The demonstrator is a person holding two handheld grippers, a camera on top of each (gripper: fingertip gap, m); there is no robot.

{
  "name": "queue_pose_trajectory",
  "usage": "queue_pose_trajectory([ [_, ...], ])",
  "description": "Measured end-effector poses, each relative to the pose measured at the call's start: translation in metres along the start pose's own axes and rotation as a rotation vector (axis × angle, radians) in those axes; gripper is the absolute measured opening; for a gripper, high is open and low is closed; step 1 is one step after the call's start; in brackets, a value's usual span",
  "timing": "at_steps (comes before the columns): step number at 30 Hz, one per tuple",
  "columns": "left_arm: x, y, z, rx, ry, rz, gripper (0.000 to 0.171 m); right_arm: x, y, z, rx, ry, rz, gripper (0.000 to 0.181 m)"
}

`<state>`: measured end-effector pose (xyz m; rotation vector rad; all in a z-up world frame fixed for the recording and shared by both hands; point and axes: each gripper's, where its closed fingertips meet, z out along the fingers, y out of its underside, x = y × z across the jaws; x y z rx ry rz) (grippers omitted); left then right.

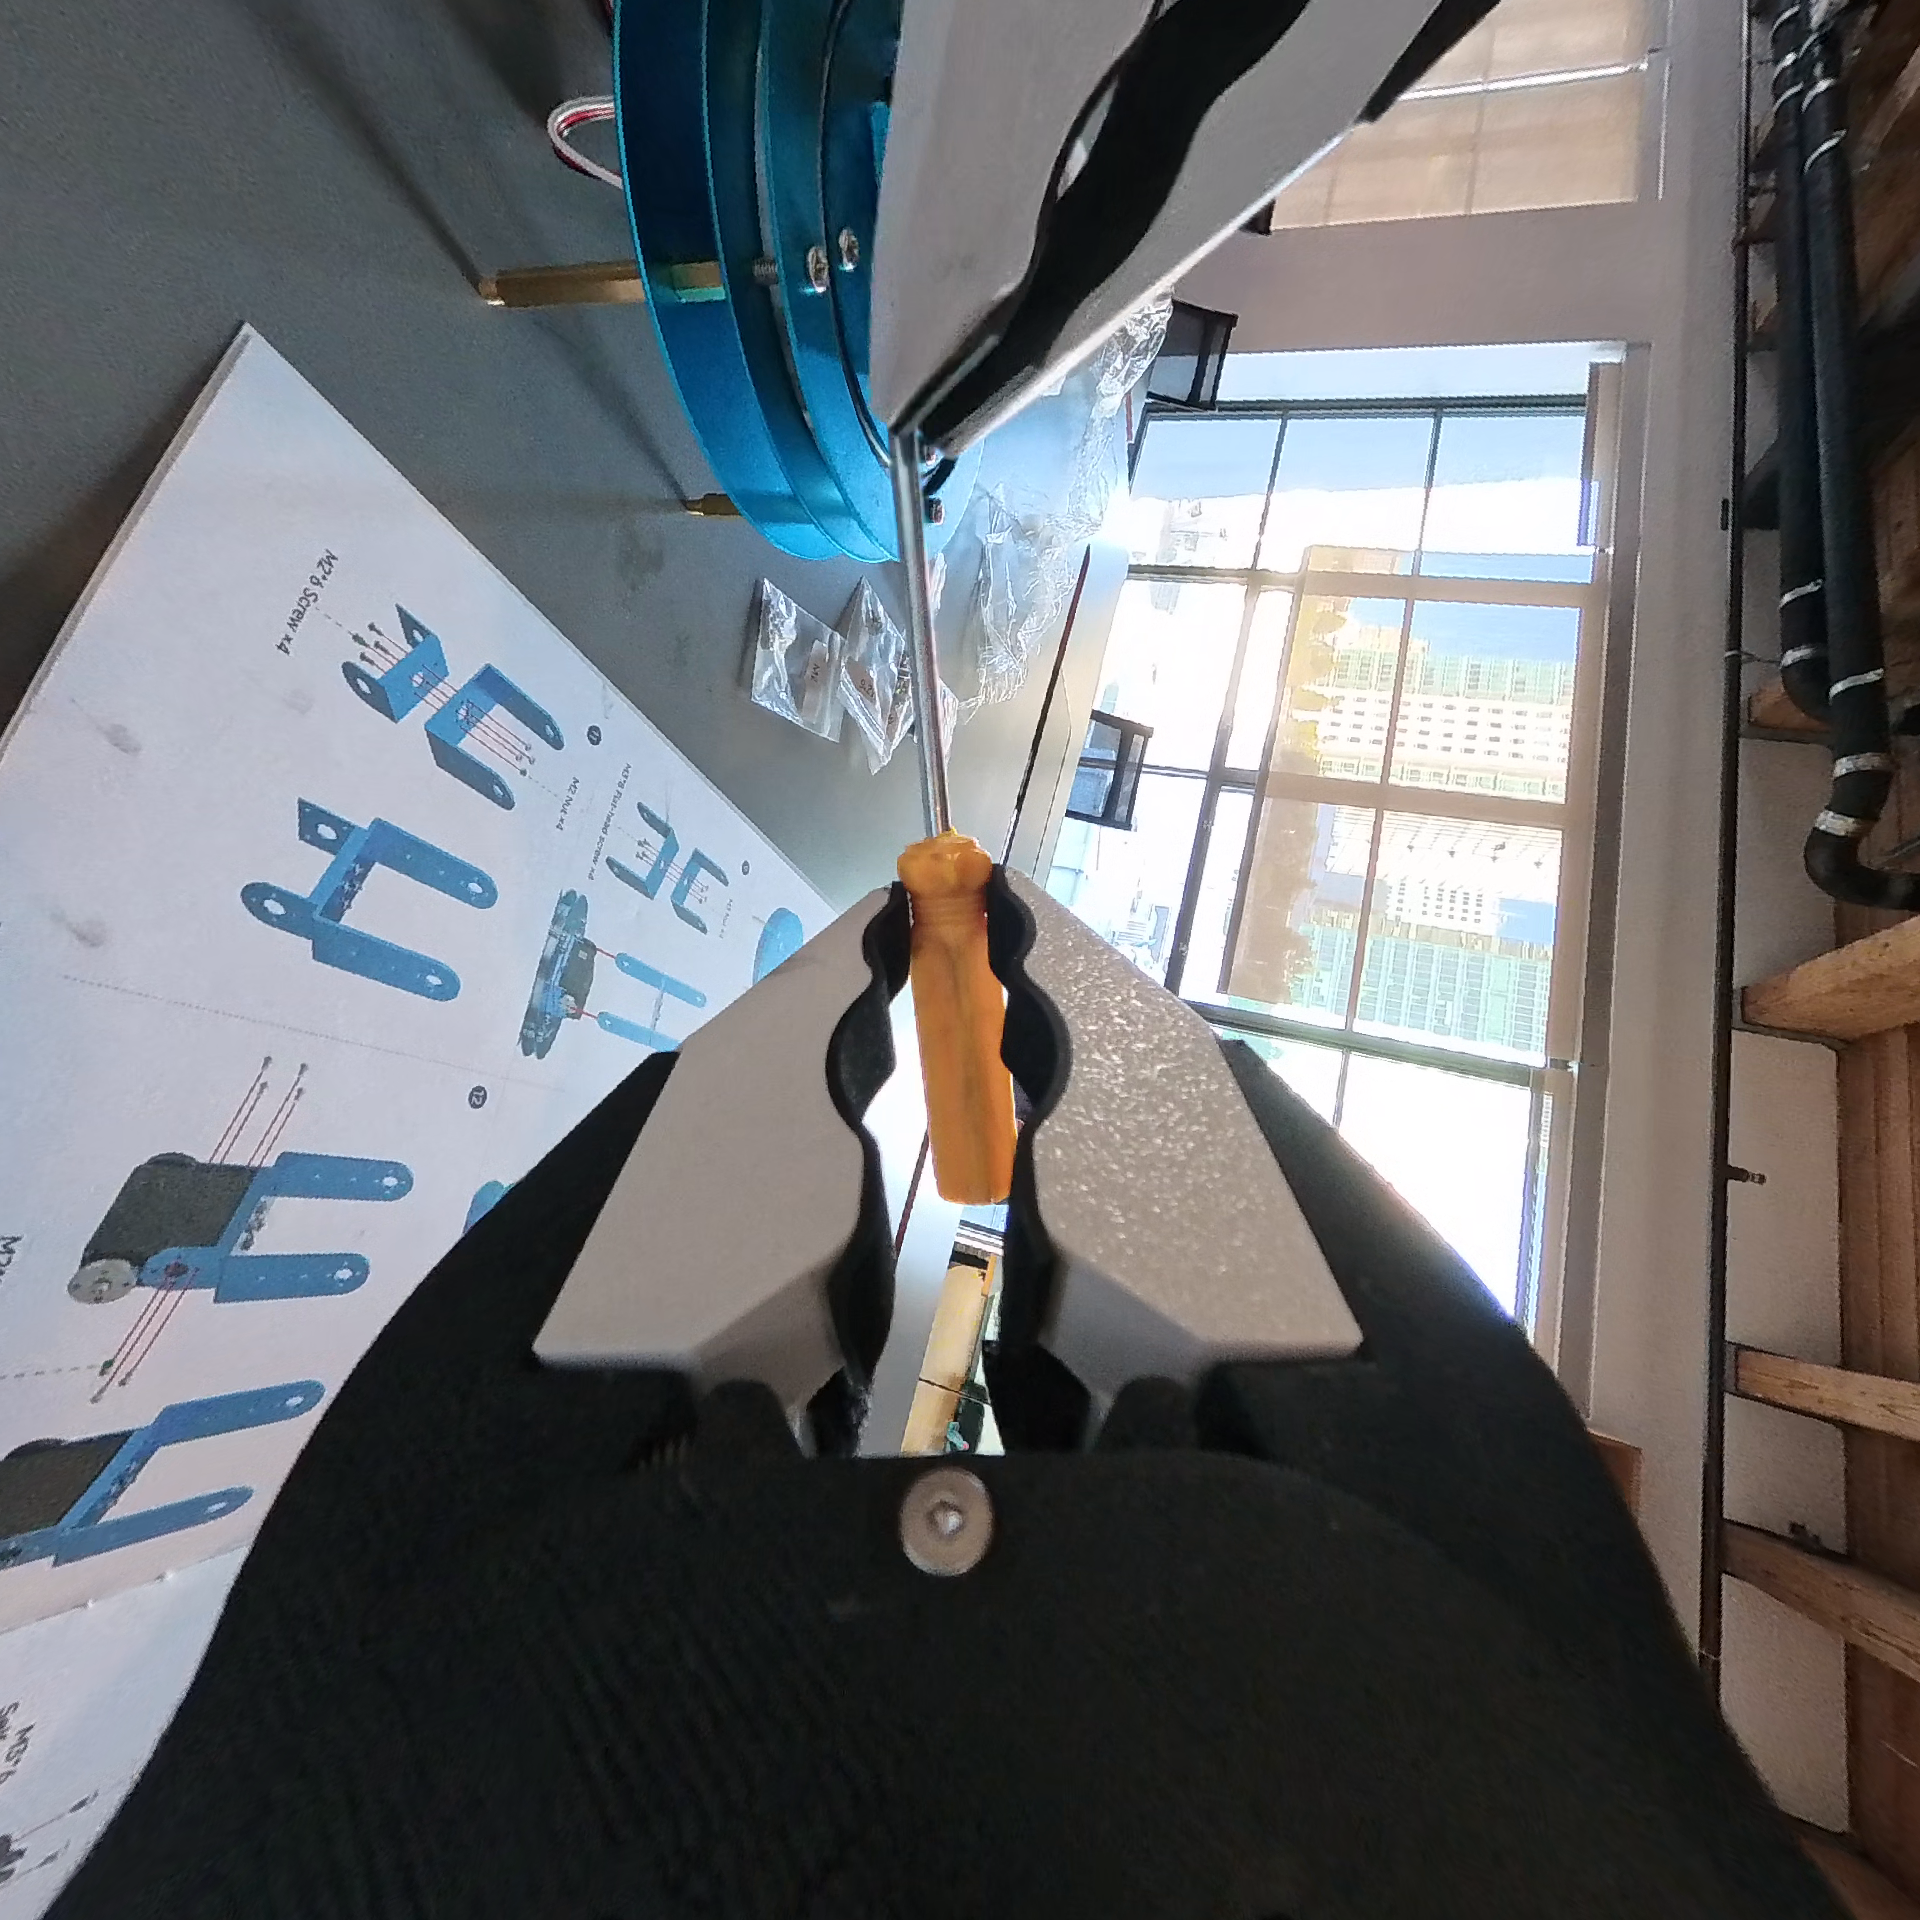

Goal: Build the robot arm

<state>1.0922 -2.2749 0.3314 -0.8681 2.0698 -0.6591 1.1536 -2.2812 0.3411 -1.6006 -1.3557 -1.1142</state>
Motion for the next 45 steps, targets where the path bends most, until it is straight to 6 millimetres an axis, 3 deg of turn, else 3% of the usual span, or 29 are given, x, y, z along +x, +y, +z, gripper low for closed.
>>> queue_pose_trajectory([
  [14, 0.0, 0.002, -0.001, -0.005, -0.016, 0.026, 0.0, 0.0, -0.001, 0.0, -0.002, 0.001, -0.012, 0.014],
  [26, 0.0, 0.001, -0.004, -0.007, -0.037, 0.044, 0.007, -0.002, 0.0, -0.003, -0.007, 0.006, -0.01, 0.014],
  [36, -0.003, -0.008, -0.02, 0.144, 0.027, -0.23, 0.008, 0.002, 0.001, -0.011, -0.015, 0.054, -0.037, 0.014],
  [45, 0.003, -0.006, -0.013, 0.157, 0.075, -0.244, 0.006, 0.003, -0.002, -0.015, -0.007, 0.058, -0.034, 0.014],
])
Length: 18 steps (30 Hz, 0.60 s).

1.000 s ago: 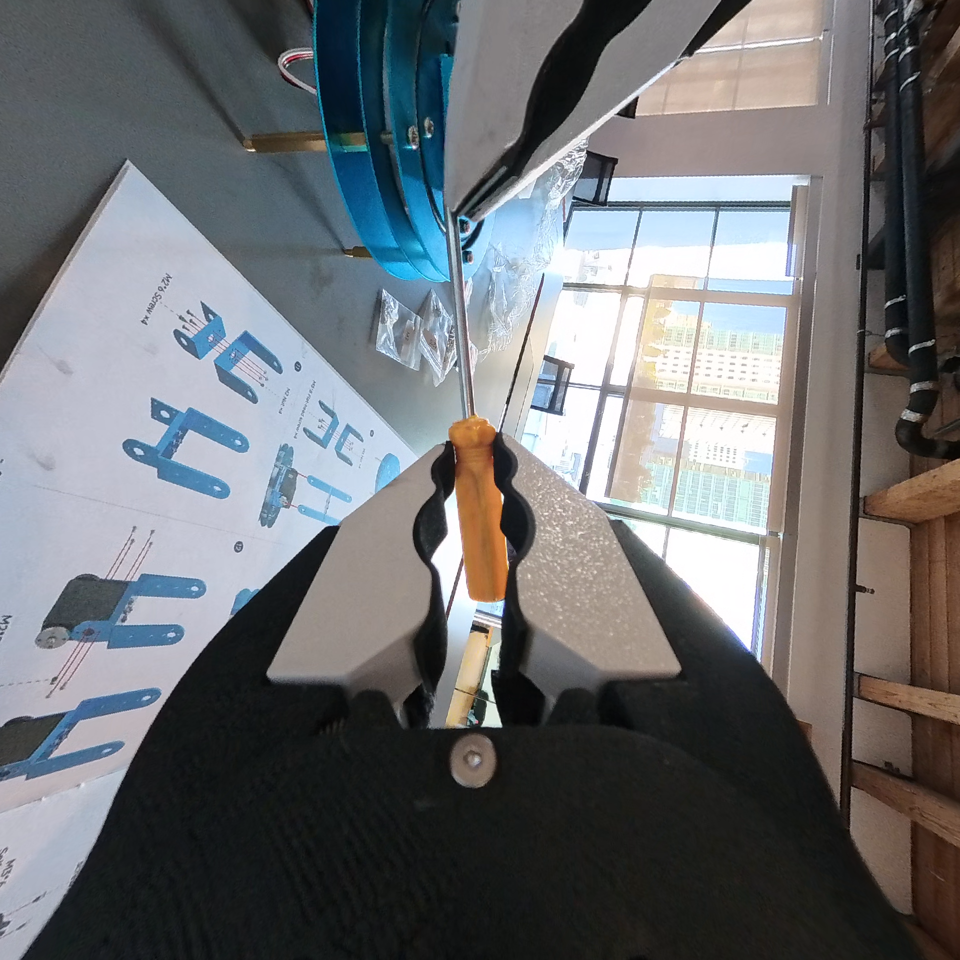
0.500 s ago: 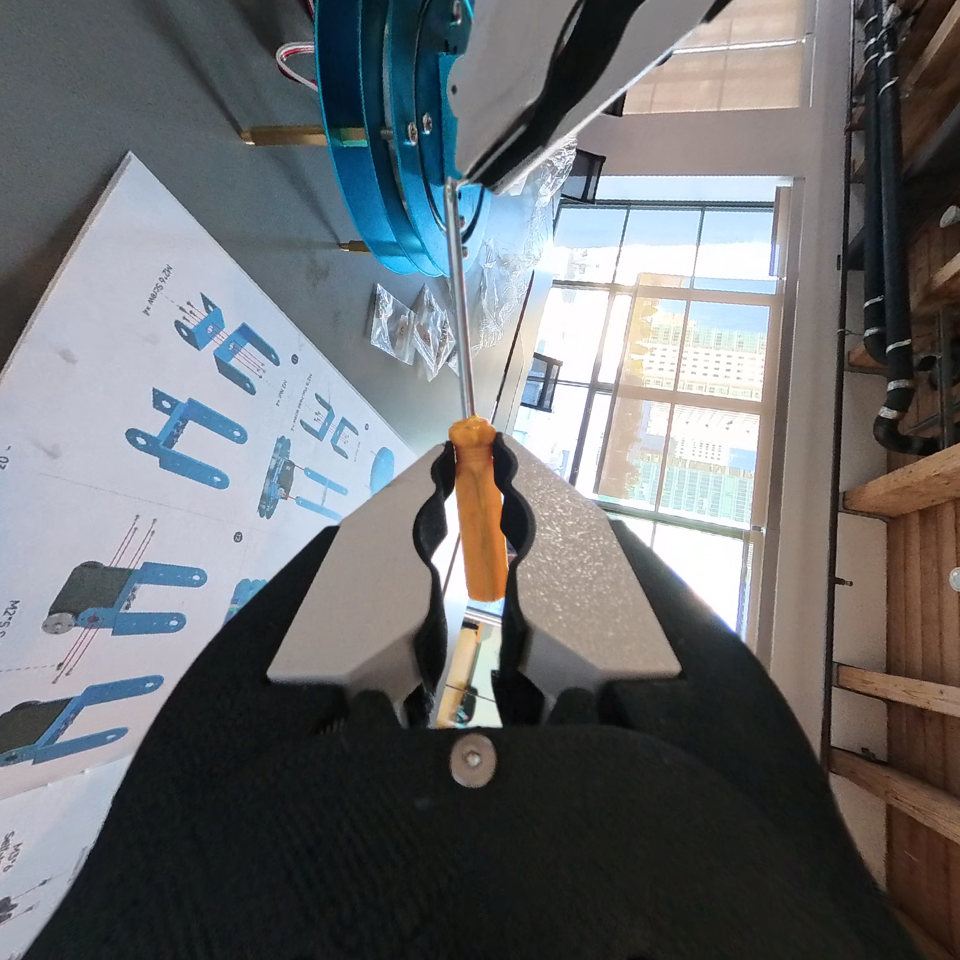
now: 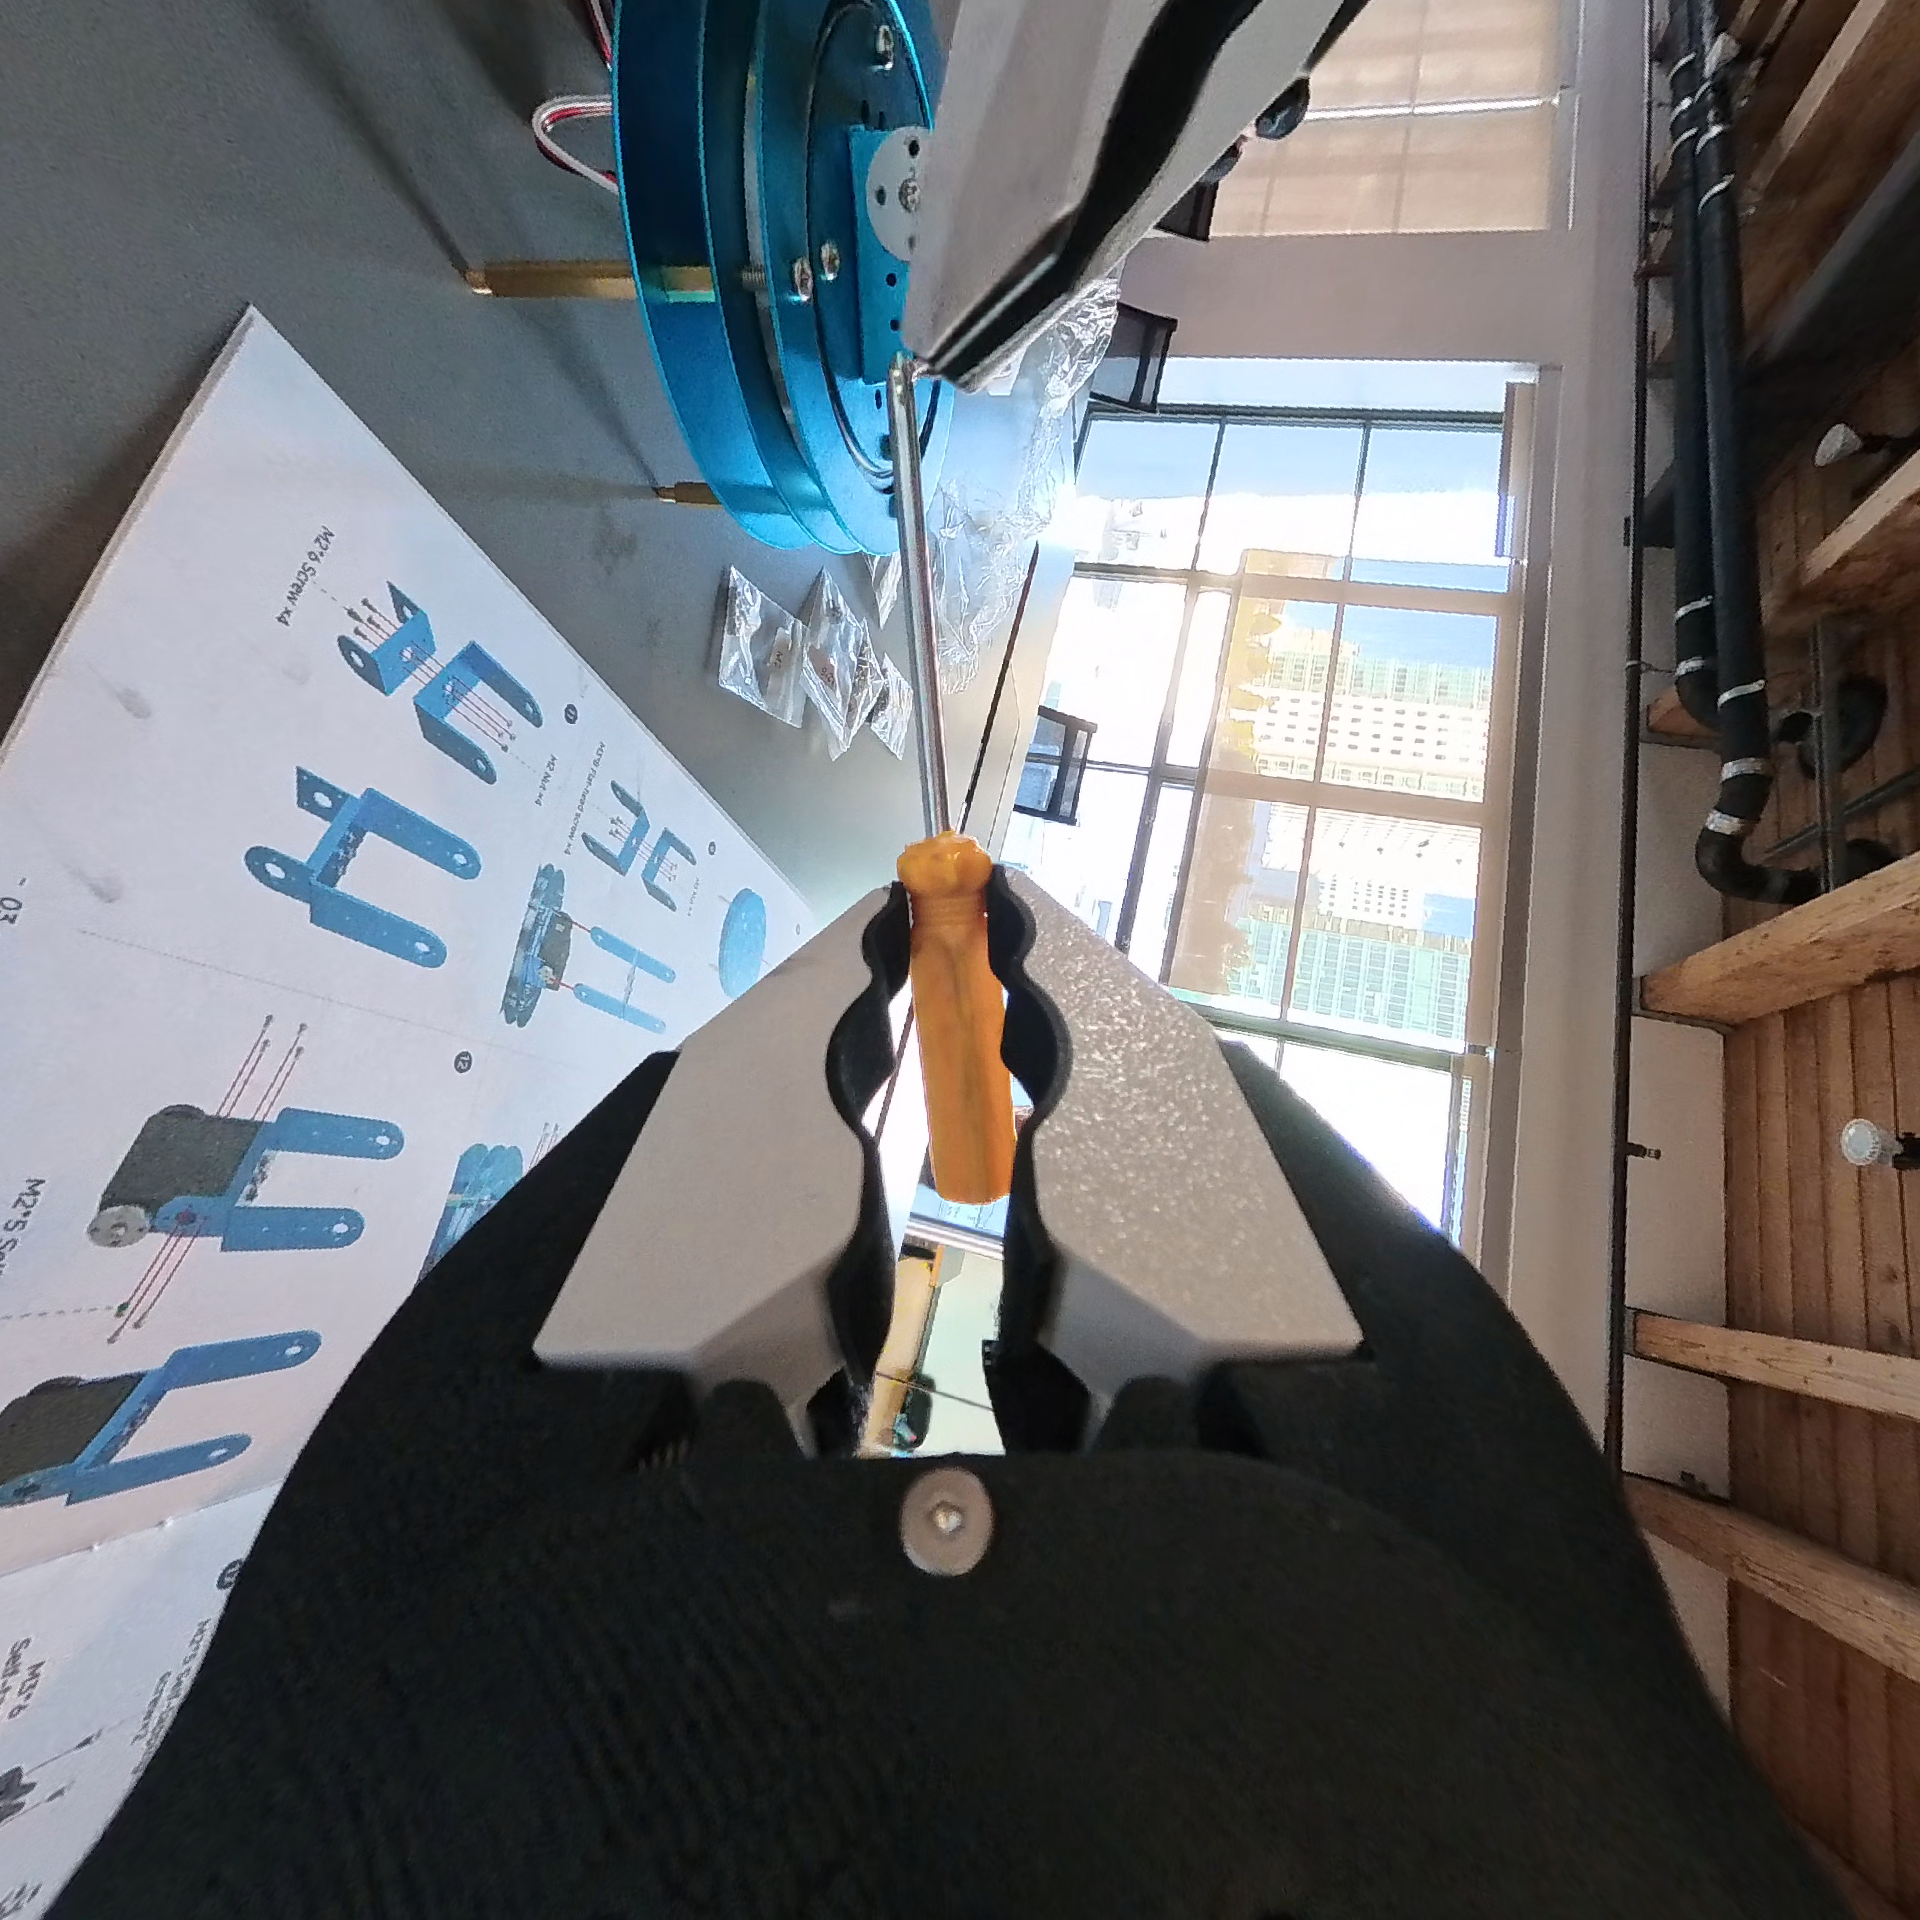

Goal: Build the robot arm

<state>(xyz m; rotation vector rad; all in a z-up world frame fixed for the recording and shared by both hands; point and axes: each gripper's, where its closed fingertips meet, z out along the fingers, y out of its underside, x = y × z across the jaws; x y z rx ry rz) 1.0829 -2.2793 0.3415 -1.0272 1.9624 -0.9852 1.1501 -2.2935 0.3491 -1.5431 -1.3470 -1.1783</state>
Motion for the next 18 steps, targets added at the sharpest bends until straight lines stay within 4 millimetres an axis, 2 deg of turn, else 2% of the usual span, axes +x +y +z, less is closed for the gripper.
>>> queue_pose_trajectory([
  [18, 0.002, -0.0017, -0.0023, 0.041, 0.035, -0.045, 0.0, 0.0013, 0.0008, -0.0027, 0.005, 0.002, 0.023, 0.014],
])
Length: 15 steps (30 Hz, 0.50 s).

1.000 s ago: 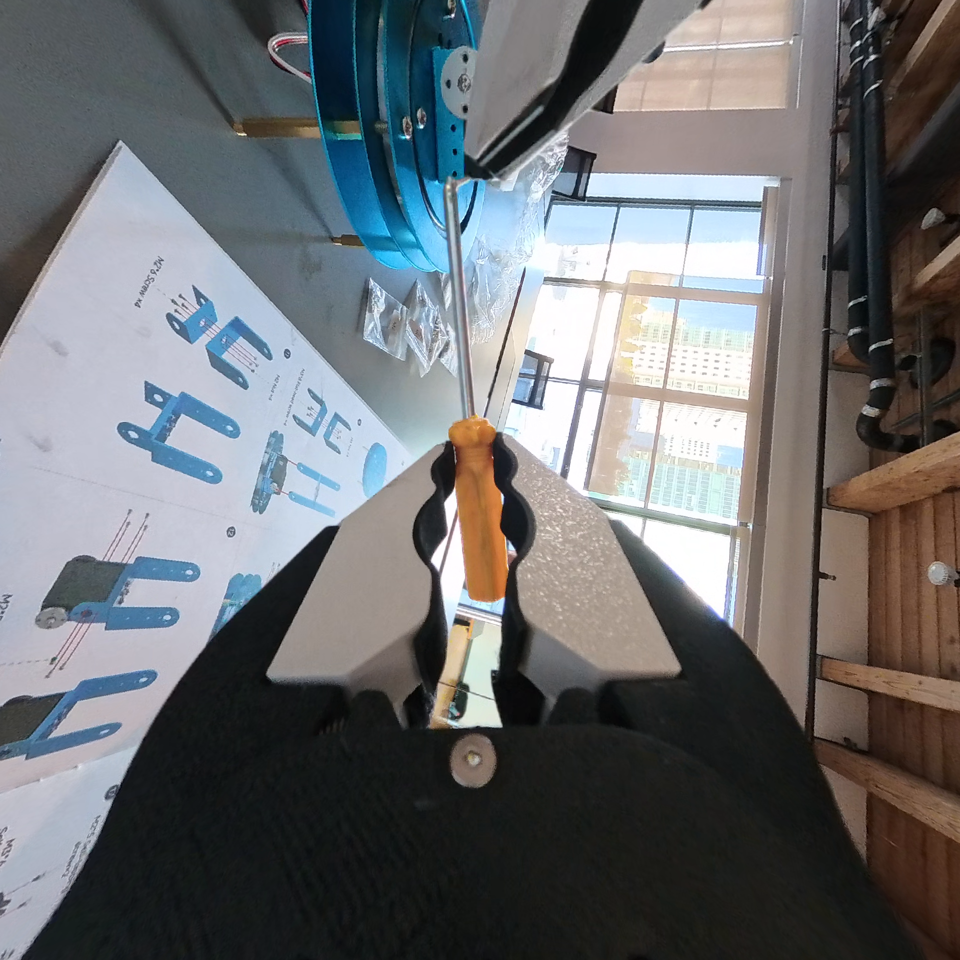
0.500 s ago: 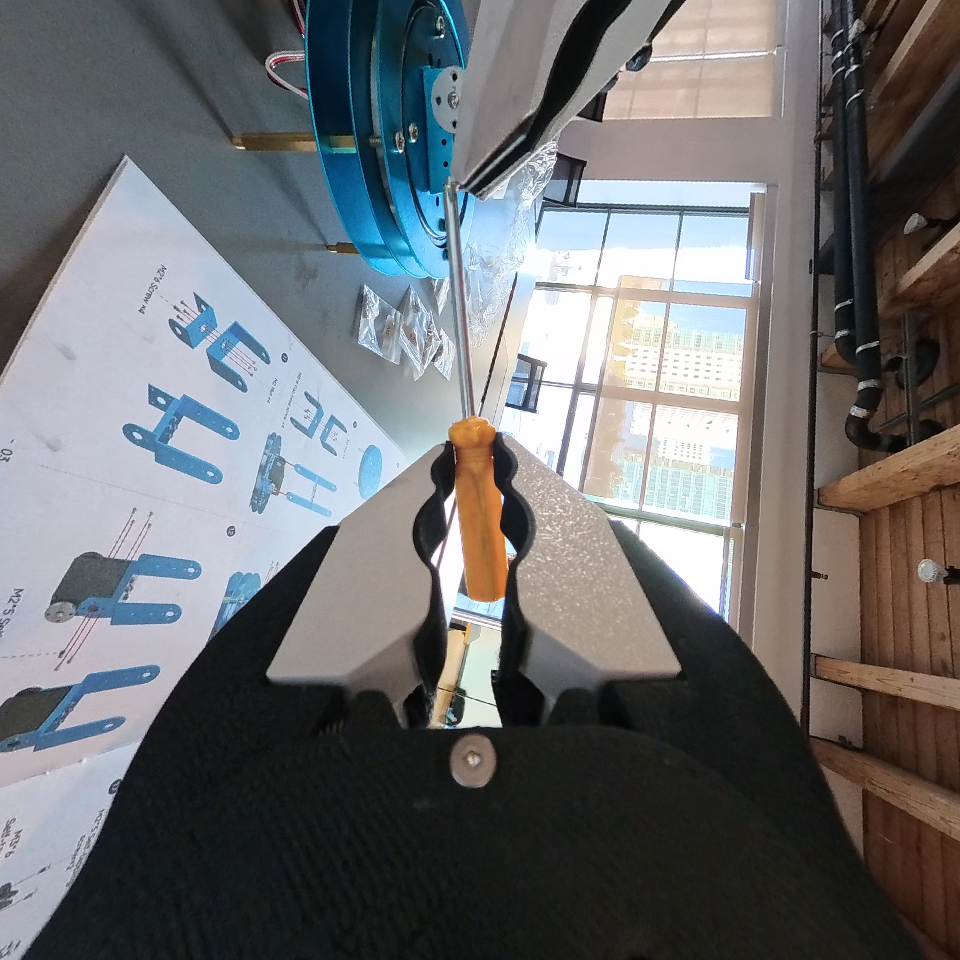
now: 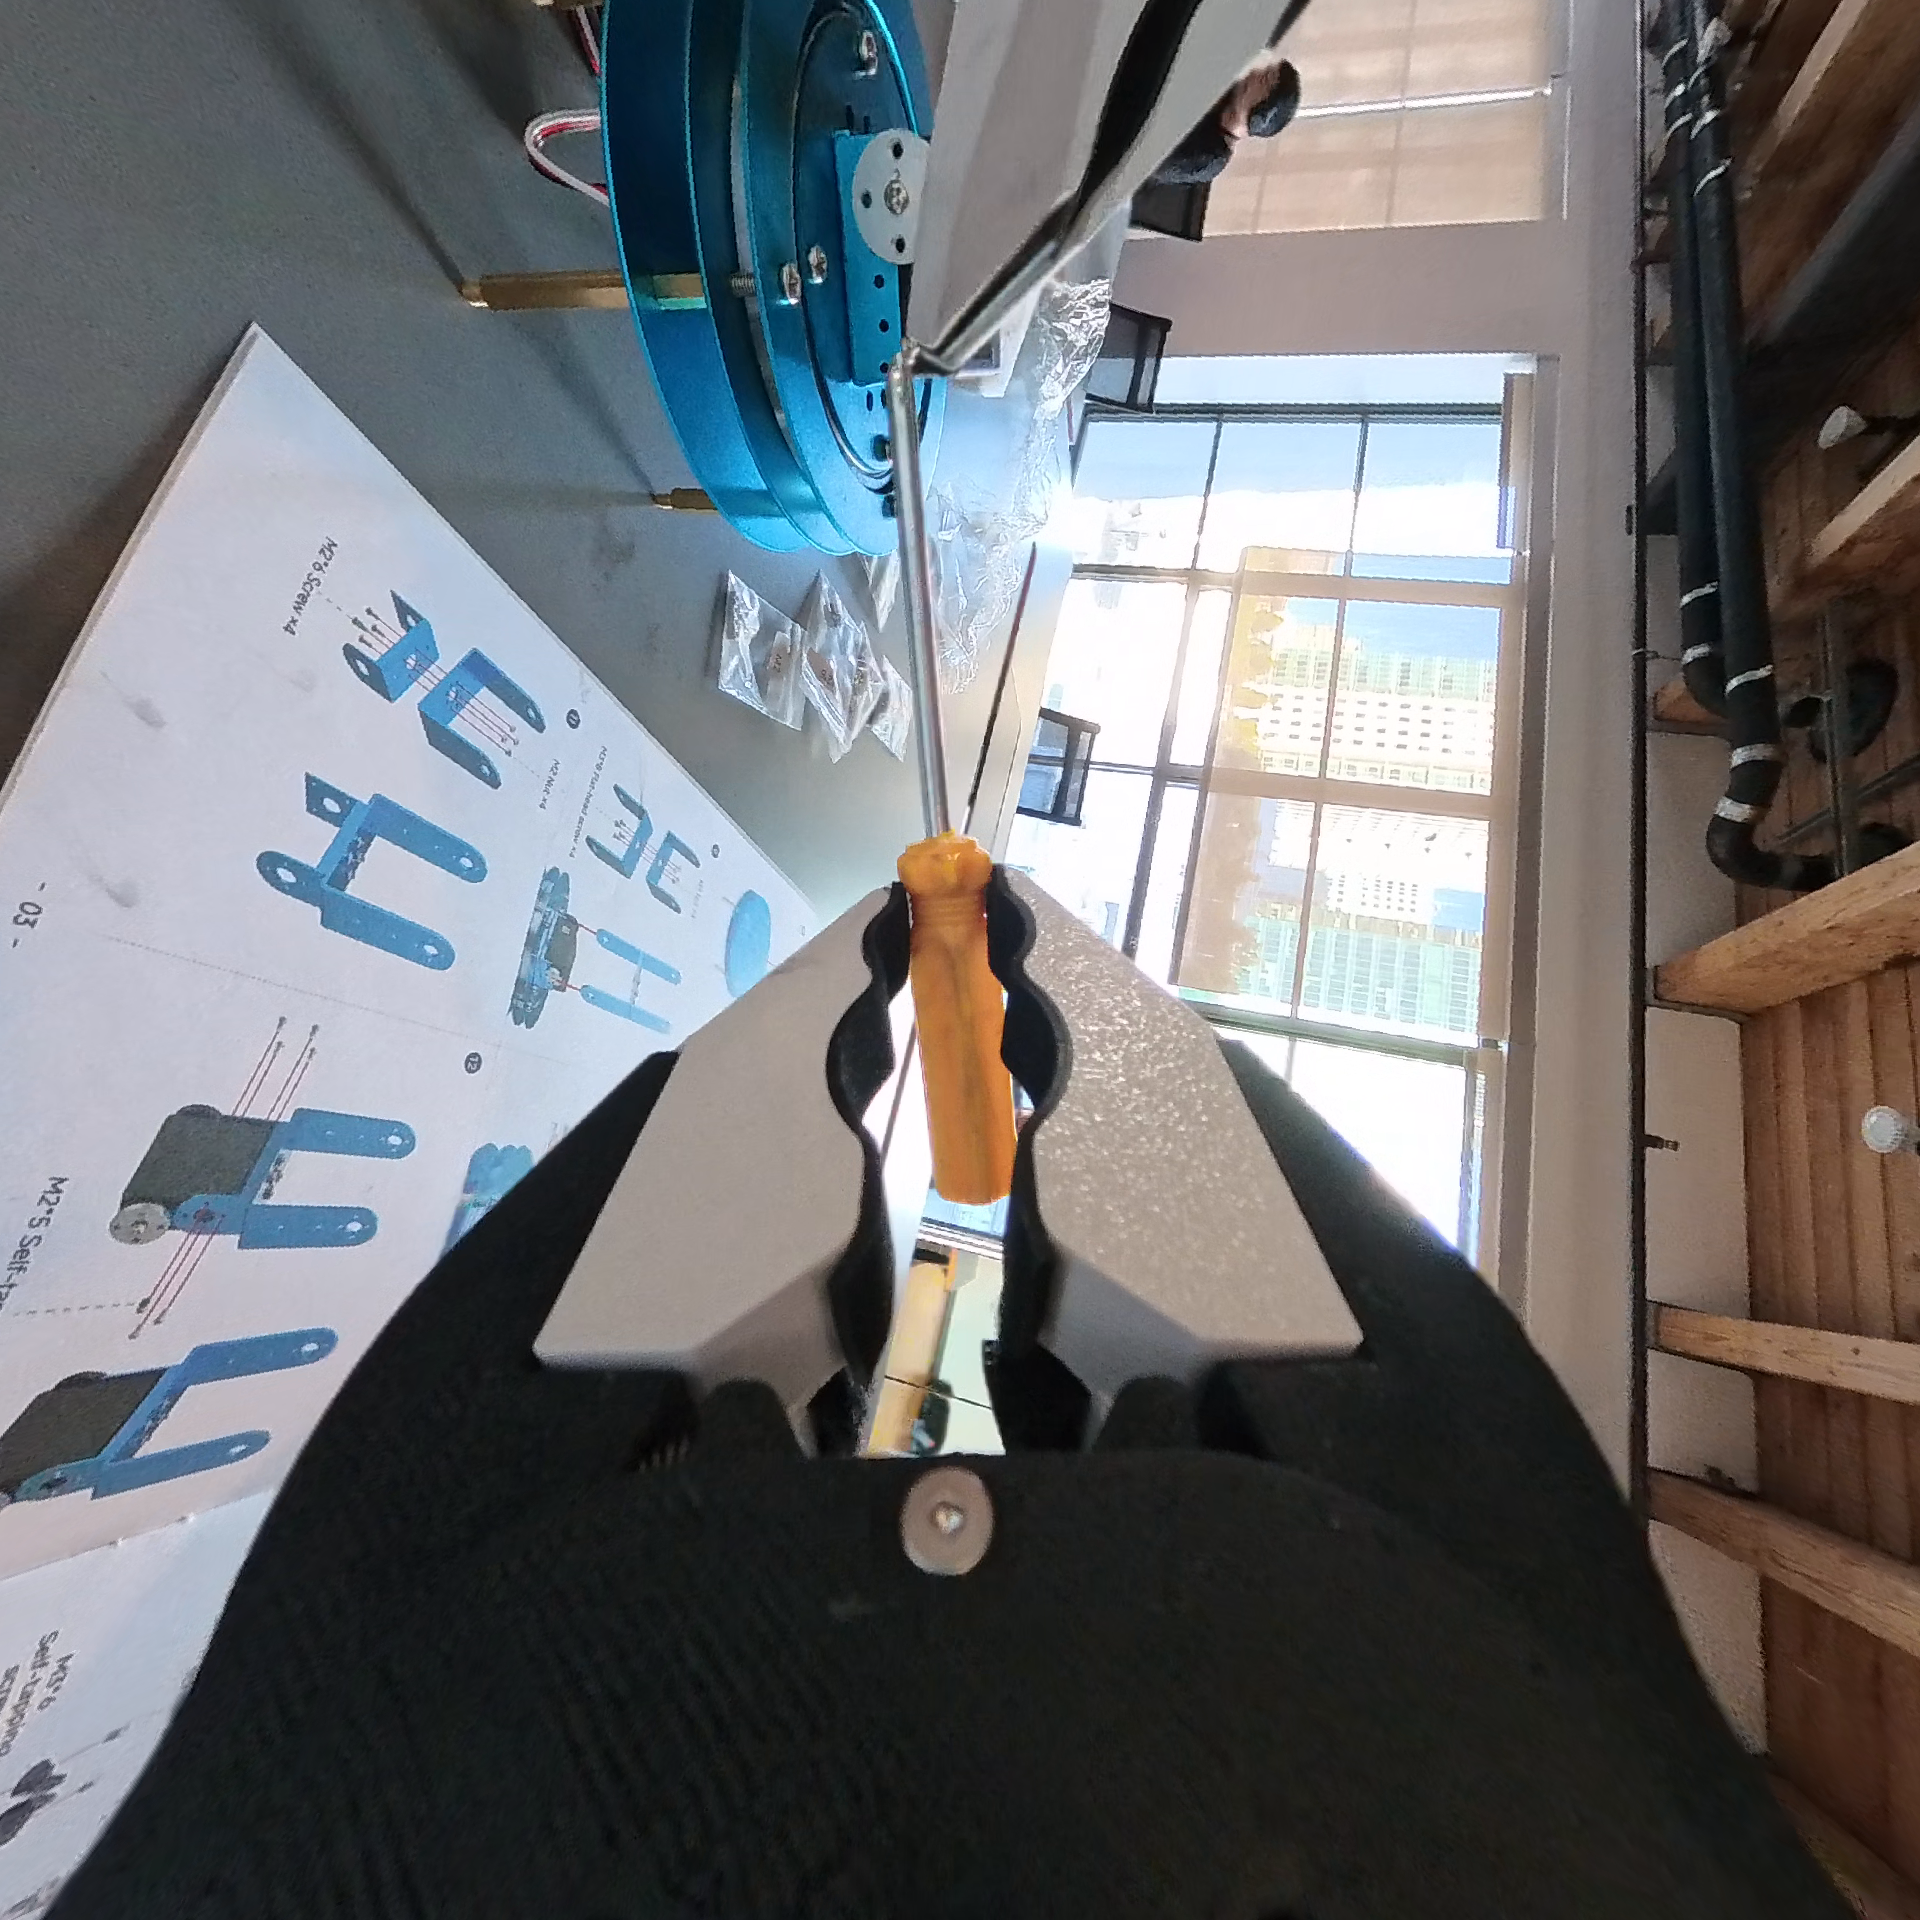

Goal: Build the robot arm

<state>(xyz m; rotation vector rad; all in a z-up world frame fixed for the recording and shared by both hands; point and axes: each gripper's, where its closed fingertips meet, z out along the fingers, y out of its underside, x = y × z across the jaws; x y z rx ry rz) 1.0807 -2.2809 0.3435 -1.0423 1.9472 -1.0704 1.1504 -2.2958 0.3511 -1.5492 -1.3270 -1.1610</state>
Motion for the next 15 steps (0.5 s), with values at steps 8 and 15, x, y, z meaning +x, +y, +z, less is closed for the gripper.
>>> queue_pose_trajectory([
  [8, 0.0, -0.021, -0.008, 0.26, 0.015, -0.278, 0.0, -0.019, 0.022, -0.002, -0.014, -0.096, 0.253, 0.014],
  [15, 0.037, -0.035, 0.003, 0.43, 0.12, -0.396, 0.0, -0.019, 0.09, -0.044, -0.028, -0.231, 0.815, 0.013],
])
